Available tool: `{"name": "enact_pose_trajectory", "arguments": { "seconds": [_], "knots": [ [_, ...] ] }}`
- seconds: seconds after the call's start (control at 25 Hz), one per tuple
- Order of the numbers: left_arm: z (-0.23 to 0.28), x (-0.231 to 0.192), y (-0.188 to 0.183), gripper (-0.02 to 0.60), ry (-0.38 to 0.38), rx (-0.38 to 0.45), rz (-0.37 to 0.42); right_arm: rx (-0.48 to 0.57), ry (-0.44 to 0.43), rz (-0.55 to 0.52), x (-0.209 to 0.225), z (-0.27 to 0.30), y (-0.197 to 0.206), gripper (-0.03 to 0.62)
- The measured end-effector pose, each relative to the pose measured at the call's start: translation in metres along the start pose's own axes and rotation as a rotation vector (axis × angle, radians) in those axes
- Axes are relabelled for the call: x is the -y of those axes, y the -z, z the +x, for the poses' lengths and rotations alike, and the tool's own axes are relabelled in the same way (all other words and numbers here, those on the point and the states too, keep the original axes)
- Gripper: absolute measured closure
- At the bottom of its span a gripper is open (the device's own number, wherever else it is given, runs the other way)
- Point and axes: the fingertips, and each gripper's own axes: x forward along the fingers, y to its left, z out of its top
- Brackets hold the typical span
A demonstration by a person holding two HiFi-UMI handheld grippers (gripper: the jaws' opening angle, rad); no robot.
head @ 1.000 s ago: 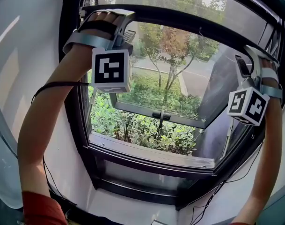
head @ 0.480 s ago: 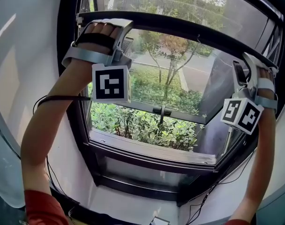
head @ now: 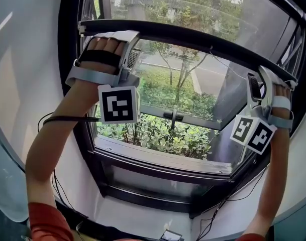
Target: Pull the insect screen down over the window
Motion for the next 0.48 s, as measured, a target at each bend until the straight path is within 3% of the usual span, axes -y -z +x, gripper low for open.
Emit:
{"name": "enact_pose_trajectory", "arguments": {
  "seconds": [0.48],
  "knots": [
    [-0.028,0.047,-0.007,0.367,0.048,0.008,-0.054,0.009,-0.028,0.021,-0.044,-0.032,-0.007,0.413]
  ]
}}
